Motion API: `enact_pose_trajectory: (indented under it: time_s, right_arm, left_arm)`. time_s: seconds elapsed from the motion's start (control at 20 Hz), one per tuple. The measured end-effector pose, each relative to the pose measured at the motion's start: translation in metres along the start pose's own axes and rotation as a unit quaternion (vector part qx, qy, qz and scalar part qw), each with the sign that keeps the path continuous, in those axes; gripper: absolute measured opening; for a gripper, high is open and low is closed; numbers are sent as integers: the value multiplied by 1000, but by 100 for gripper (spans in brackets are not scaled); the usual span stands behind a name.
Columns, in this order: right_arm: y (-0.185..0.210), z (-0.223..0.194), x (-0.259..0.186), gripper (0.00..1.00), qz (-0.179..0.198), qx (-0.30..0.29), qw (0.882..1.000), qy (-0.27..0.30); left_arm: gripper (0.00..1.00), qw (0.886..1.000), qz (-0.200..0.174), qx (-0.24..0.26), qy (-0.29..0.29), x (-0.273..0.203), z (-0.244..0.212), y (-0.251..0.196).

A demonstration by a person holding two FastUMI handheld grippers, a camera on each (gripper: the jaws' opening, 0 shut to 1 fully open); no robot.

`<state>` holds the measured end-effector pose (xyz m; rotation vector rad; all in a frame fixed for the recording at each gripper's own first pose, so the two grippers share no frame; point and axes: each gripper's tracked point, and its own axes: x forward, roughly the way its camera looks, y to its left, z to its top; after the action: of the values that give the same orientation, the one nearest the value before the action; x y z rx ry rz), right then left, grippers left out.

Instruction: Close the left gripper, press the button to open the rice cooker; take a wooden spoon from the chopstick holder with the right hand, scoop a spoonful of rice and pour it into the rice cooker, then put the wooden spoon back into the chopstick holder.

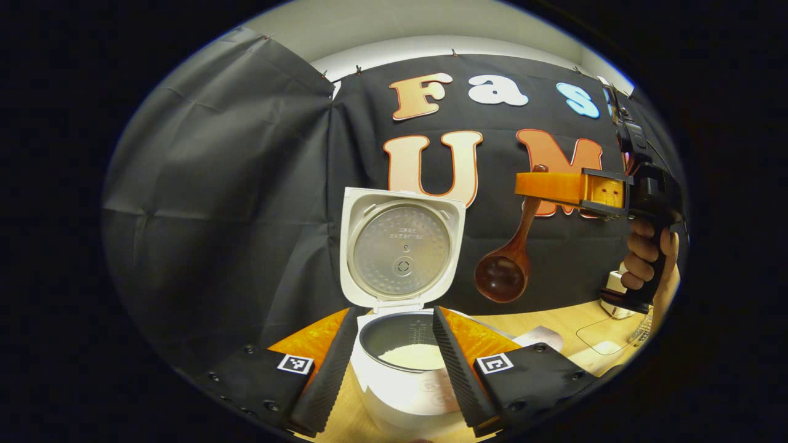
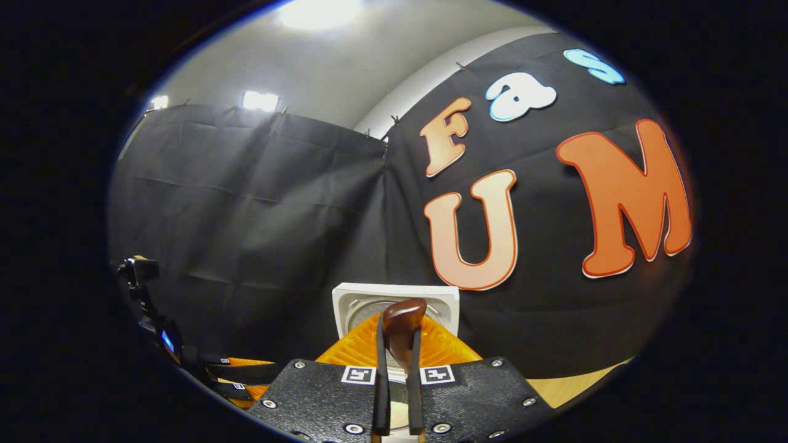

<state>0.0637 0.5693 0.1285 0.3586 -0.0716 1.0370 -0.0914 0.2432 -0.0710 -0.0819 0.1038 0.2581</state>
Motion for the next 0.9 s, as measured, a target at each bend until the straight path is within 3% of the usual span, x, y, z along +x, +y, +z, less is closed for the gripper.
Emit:
enact_pose_trajectory:
  time_s: [0.55,0.9]
  right_arm:
    - [-51,10,-33,12,-121,19,992,-1]
    - [-97,12,-60,12,-226,11,974,3]
  left_arm:
    - [81,1000,-22,2,13,6,-2,-52]
    - [81,1000,-26,10,13,12,-1,-78]
